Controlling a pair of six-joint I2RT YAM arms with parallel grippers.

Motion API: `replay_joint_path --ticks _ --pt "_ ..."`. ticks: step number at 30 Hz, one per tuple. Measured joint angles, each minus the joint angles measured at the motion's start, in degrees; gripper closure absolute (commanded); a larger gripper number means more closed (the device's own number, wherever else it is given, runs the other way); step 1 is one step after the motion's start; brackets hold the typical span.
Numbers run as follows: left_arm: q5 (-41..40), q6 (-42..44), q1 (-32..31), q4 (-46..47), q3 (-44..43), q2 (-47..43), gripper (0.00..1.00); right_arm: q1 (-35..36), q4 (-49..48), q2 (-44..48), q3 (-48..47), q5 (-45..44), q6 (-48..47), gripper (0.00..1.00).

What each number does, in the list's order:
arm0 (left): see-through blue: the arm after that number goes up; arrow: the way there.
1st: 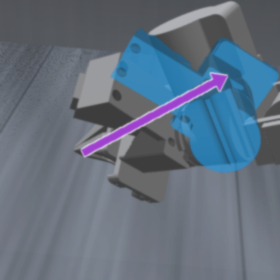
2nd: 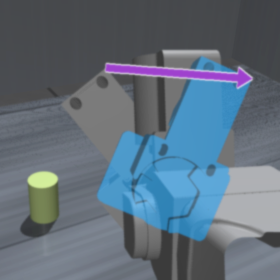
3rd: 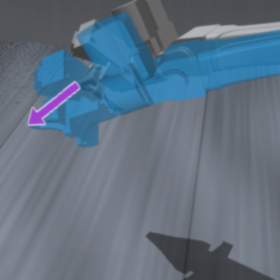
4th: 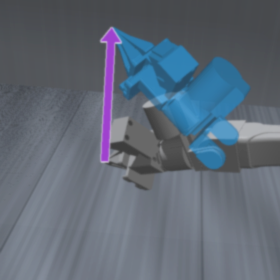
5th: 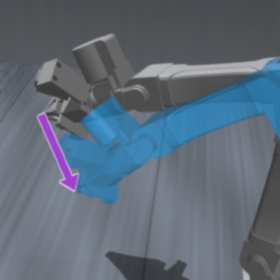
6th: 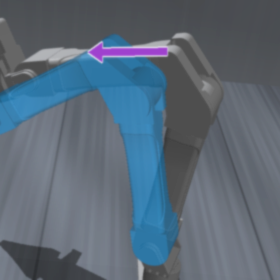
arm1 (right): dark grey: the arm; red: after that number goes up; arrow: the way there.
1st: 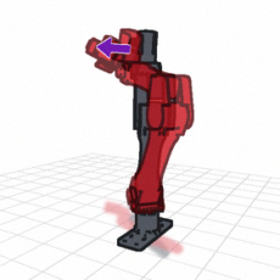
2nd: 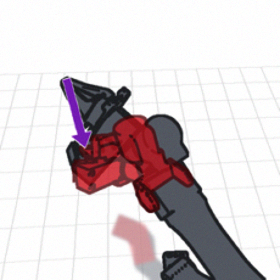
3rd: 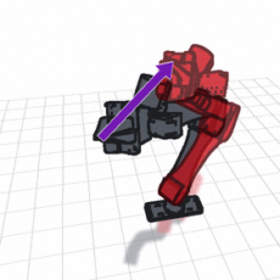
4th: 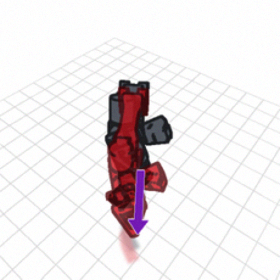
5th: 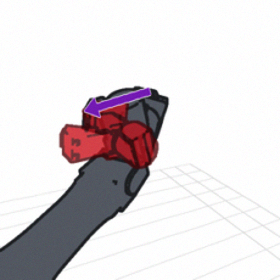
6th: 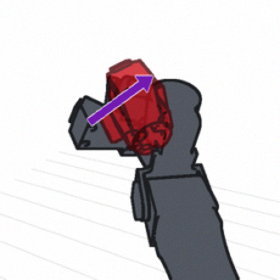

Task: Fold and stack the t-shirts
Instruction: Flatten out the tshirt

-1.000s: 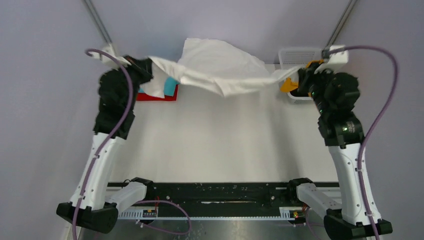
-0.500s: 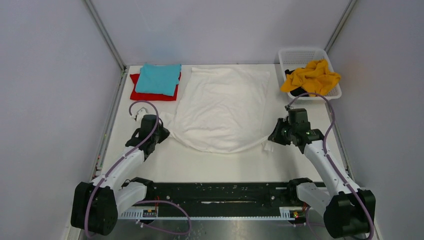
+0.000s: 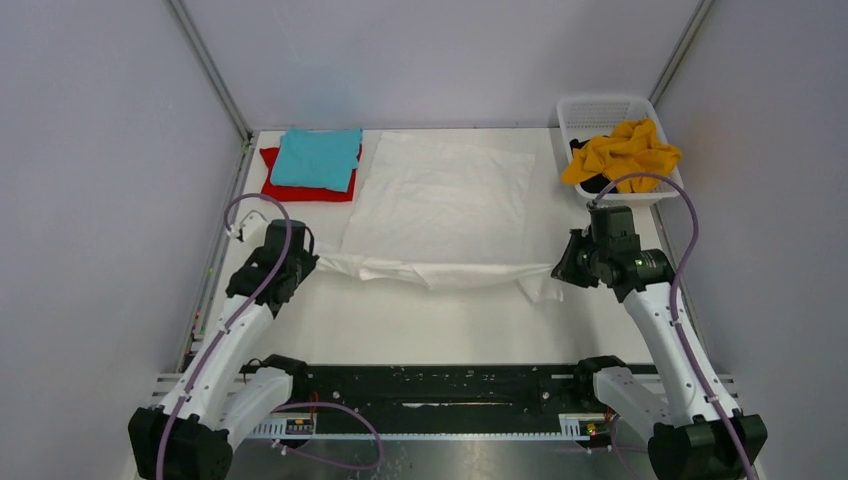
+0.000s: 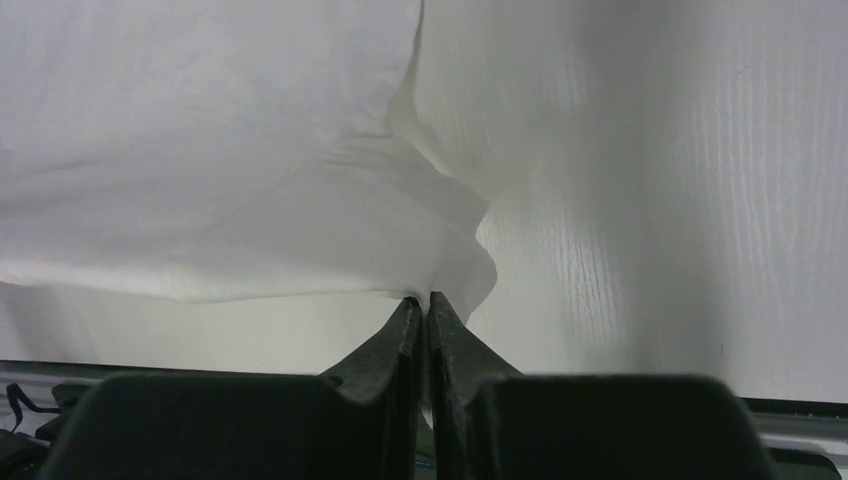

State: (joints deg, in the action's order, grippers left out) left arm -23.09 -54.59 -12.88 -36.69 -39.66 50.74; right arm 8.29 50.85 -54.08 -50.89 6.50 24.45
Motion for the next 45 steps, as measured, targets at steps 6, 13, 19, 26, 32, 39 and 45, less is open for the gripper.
replay_joint_path --ticks 6,13,19,26,32,39,45 --pt "-1.0 -1.0 0.0 -4.6 -1.4 1.7 0.9 0.0 3.0 -0.1 1.5 0.1 -0.2 0.73" --pt "-0.2 1.0 0.0 -4.7 -4.6 19.2 0.06 0.0 0.7 -17.5 2.5 -8.0 0.5 0.25" --pt "2.1 2.8 -0.8 -3.8 -8.2 21.0 0.01 0.6 -1.4 -15.0 0.5 -13.9 -0.6 0.01" --pt "5.0 3.7 -5.7 -4.4 -7.2 11.3 0.01 22.3 -13.6 -1.2 6.0 -4.8 -2.1 0.06" --pt "9.3 3.3 -9.1 -4.9 0.5 4.6 0.01 41.4 -25.7 -13.4 7.7 -0.9 -2.7 0.18" --pt "13.3 1.6 -10.9 -4.0 7.6 2.1 0.05 50.1 -30.3 -32.9 0.5 -3.1 -5.0 0.36" --pt "15.0 0.9 -11.1 1.2 9.3 7.7 0.19 50.1 -31.5 -40.1 -2.8 -8.0 -5.8 0.51"
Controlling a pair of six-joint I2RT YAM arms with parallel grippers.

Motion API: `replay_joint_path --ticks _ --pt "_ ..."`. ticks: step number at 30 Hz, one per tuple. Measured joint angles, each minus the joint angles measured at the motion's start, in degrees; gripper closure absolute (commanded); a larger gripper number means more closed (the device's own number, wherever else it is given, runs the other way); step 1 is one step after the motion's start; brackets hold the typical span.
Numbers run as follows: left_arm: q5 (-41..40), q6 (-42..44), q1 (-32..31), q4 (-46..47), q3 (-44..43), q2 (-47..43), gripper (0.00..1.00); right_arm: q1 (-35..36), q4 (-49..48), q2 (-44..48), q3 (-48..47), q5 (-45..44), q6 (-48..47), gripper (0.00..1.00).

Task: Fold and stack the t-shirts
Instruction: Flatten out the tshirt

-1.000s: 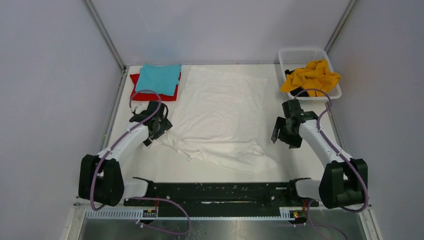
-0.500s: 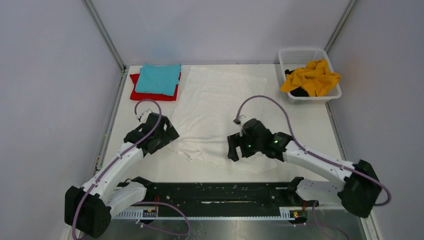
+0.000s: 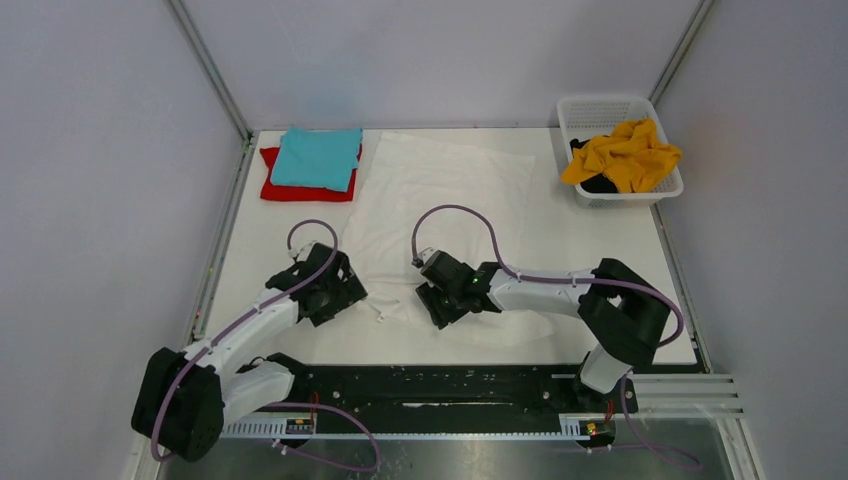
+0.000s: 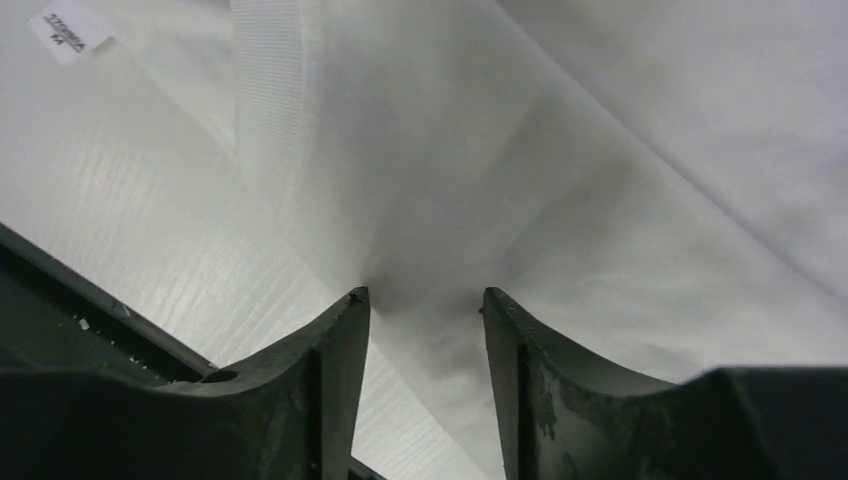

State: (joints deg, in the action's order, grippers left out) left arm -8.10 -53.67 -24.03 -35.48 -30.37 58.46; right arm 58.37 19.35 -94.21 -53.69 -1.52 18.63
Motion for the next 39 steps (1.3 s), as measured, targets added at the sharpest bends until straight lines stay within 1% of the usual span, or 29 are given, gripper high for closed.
replay_joint_path --ticks 2,3,5,6,9,10,13,14,16,19,23,26,27,28,29,31,32,33,36,39 --pt "-0.1 -0.3 0.0 1.5 0.0 2.4 0.27 0.0 -0.2 -1.0 -0.1 -0.4 0.0 0.63" --pt "-0.2 -0.3 0.0 2.5 0.0 4.1 0.31 0.0 -0.2 -1.4 -0.1 -0.4 0.0 0.7" --pt "-0.4 -0.3 0.0 3.5 -0.2 6.8 0.4 0.0 -0.2 -1.7 -0.1 -0.5 -0.1 0.92" --pt "-0.6 -0.3 0.0 3.5 -0.8 8.0 0.44 0.0 -0.2 -1.7 -0.1 -0.5 -0.2 0.99" --pt "-1.2 -0.2 0.0 5.2 -2.2 11.1 0.62 0.0 0.0 -1.7 -0.1 -0.4 0.2 1.0" --pt "-1.5 0.0 0.0 5.4 -2.8 12.1 0.7 0.0 0.3 -1.7 -0.3 -0.4 0.2 1.0" --pt "-2.2 0.4 0.0 5.3 -4.1 14.0 0.98 0.0 2.6 -1.6 -1.6 -0.4 0.2 1.0" --pt "-2.4 0.4 0.0 5.1 -4.5 14.3 1.0 0.0 3.8 -1.5 -2.4 -0.4 0.2 1.0" --pt "-2.7 0.5 -0.1 4.7 -5.8 14.5 1.0 -0.4 6.1 -0.9 -4.0 -0.3 0.0 1.0" --pt "-3.2 1.2 -0.1 4.0 -8.7 14.7 1.0 -3.1 9.4 1.0 -6.4 1.8 -0.3 1.0" --pt "-3.9 1.9 -0.1 3.7 -13.3 16.8 1.0 -11.3 11.6 1.7 -9.1 7.2 -2.0 0.96" --pt "-4.2 2.8 -0.2 3.2 -18.0 21.0 1.0 -16.5 13.1 -1.1 -11.9 10.3 -3.8 0.94" --pt "-4.2 3.1 -0.2 2.8 -20.0 22.9 1.0 -17.9 13.4 -2.9 -13.3 11.6 -4.4 0.91" --pt "-4.3 3.5 -0.2 2.6 -22.1 25.1 1.0 -19.5 13.7 -5.3 -15.1 12.9 -5.0 0.82" --pt "-4.4 3.8 -0.2 2.4 -23.8 26.8 1.0 -20.9 13.9 -7.5 -16.7 13.6 -5.4 0.67" --pt "-4.4 4.4 0.0 2.1 -27.7 30.8 1.0 -24.0 14.4 -12.4 -20.4 14.4 -6.1 0.54" --pt "-4.4 4.6 0.2 2.2 -29.1 32.3 1.0 -24.9 14.9 -13.8 -21.6 13.9 -6.5 0.48" --pt "-4.3 4.9 0.3 2.0 -30.9 34.2 1.0 -25.9 15.4 -15.1 -23.0 12.9 -6.8 0.46" --pt "-3.8 5.7 0.9 1.7 -35.0 39.0 1.0 -27.2 17.0 -16.3 -25.8 6.3 -7.4 0.42" --pt "-3.4 5.9 1.2 1.3 -36.1 40.6 1.0 -26.9 16.9 -13.9 -25.1 0.7 -7.5 0.42"
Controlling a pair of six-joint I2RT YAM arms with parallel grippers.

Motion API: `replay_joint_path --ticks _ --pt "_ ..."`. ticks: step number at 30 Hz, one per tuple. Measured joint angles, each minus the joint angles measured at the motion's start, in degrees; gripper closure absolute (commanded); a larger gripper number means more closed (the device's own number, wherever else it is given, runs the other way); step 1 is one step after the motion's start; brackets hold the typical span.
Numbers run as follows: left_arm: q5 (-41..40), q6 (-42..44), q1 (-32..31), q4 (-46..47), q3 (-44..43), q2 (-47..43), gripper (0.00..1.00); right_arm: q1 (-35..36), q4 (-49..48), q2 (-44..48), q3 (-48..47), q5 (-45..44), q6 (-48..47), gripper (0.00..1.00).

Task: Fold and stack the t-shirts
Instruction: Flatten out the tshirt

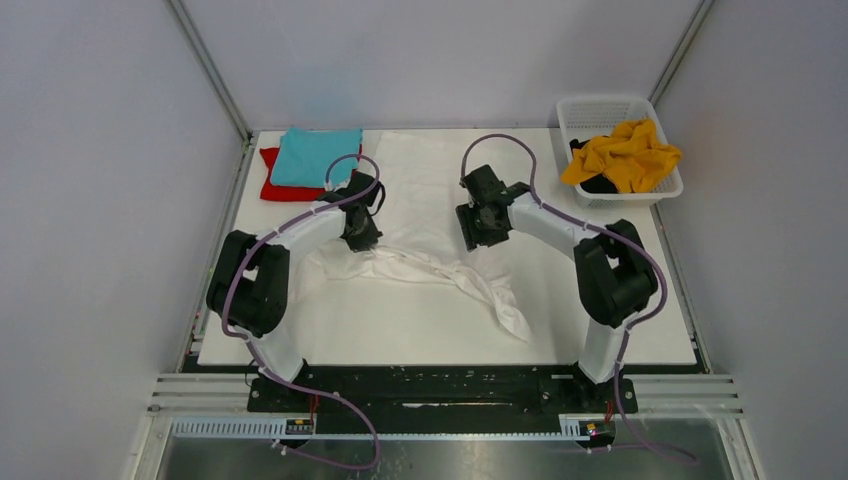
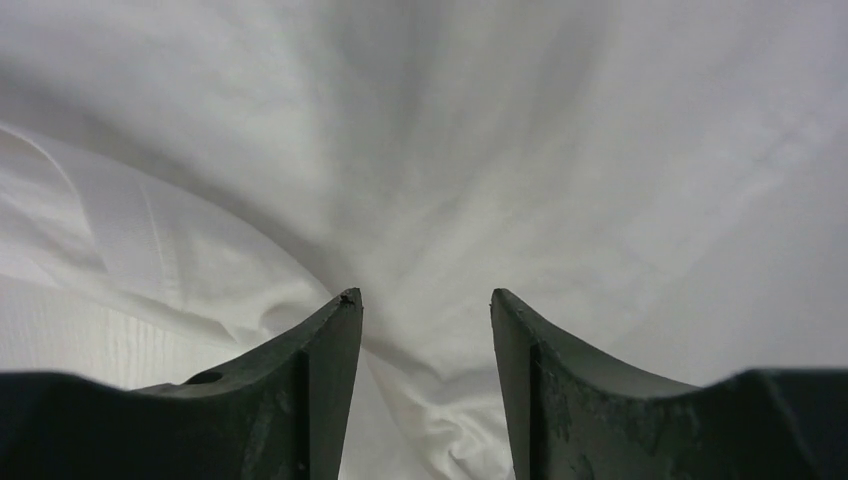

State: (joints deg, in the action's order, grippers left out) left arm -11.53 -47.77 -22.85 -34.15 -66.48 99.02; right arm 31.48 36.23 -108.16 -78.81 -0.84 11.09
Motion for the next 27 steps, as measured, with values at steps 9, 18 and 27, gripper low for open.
replay_joint_path --ticks 9,18,27 --pt "0.0 0.0 0.0 -0.8 0.0 -0.4 0.98 10.8 -7.1 18.3 12.8 -5.9 -8.9 0.42" --pt "0.3 0.2 0.0 -1.1 0.0 -0.7 0.99 17.0 -8.2 8.9 10.2 -3.3 -26.0 0.49" --pt "0.3 0.8 0.0 -2.2 0.0 -0.7 1.0 16.9 -6.3 3.8 8.5 -7.7 -33.1 0.88"
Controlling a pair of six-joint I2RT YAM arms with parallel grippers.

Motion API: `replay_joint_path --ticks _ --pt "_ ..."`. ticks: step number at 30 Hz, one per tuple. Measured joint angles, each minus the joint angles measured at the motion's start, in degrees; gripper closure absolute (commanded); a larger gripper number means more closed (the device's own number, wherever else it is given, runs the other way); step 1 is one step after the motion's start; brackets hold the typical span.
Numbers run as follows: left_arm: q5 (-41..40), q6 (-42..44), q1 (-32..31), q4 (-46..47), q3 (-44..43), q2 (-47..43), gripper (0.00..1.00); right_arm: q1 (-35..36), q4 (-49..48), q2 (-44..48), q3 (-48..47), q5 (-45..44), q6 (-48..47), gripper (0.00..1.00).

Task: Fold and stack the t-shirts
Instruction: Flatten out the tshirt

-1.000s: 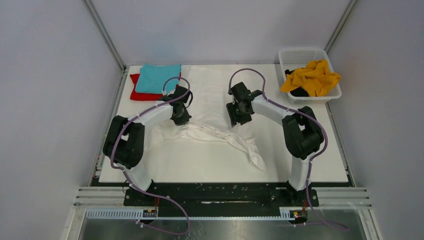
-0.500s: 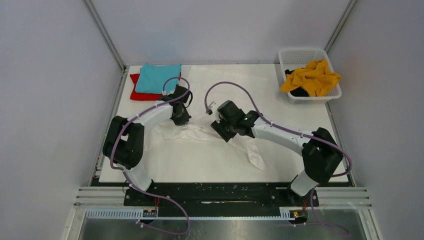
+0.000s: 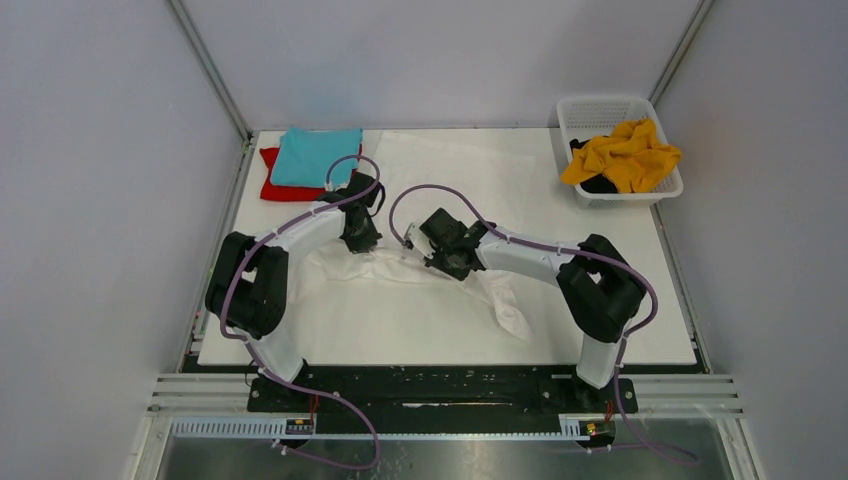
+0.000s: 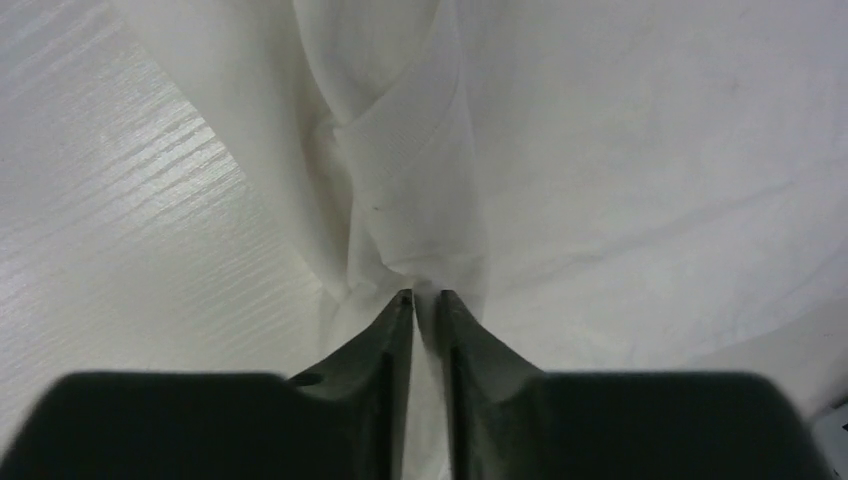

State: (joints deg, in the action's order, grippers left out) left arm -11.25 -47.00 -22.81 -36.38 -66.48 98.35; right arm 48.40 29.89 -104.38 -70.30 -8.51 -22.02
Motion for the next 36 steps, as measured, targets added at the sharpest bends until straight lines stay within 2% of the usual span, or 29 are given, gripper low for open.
replay_joint_path --ticks 2,9,15,19,20,21,22,23,24,25,26,27,30,36 --pt "0.0 0.1 0.0 0.0 0.0 0.0 1.0 0.0 0.0 -0.2 0.0 -0.5 -0.2 0.96" --pt "0.0 0.2 0.0 -0.9 0.0 -0.8 1.0 0.0 -0.1 4.6 2.6 2.6 1.3 1.0" --pt "-0.3 -0.1 0.0 -2.0 6.3 -11.4 1.0 0.1 0.8 18.0 9.5 17.0 7.2 1.0" --pt "0.2 -0.7 -0.2 -4.6 12.6 -19.3 1.0 1.0 1.8 22.5 14.2 26.9 11.4 1.0" --pt "0.3 -1.0 -0.3 -5.4 14.0 -20.6 0.98 1.5 2.0 22.8 15.4 29.0 12.6 0.92" --pt "0.4 -1.2 -0.5 -6.4 15.8 -22.0 0.91 2.0 1.9 22.8 16.8 31.0 13.9 0.75" --pt "0.5 -1.5 -0.8 -7.8 17.7 -23.3 0.79 2.4 1.7 22.8 18.1 32.7 15.1 0.49" --pt "0.5 -1.6 -0.9 -9.0 18.9 -24.1 0.6 2.7 1.6 22.8 19.4 34.1 16.5 0.39" --pt "0.0 -2.1 -1.1 -10.8 20.4 -25.0 0.36 3.0 1.7 22.8 20.8 35.6 18.1 0.36" --pt "-0.7 -2.3 -1.0 -12.5 21.4 -26.0 0.15 3.3 1.9 22.8 22.1 36.9 19.2 0.29" --pt "-1.5 -3.0 -1.0 -14.3 22.3 -27.2 0.03 3.4 2.1 22.8 22.8 37.4 19.8 0.05" --pt "-2.2 -3.2 -1.0 -15.8 22.9 -28.5 0.01 3.6 2.4 22.8 23.2 37.7 20.6 0.01" --pt "-3.8 -4.5 -0.9 -19.7 23.0 -33.9 0.01 3.8 2.8 23.9 23.2 35.7 22.8 0.0" --pt "-3.9 -4.6 -0.8 -21.0 20.1 -41.5 0.01 3.0 0.9 33.0 20.4 18.5 28.7 0.01"
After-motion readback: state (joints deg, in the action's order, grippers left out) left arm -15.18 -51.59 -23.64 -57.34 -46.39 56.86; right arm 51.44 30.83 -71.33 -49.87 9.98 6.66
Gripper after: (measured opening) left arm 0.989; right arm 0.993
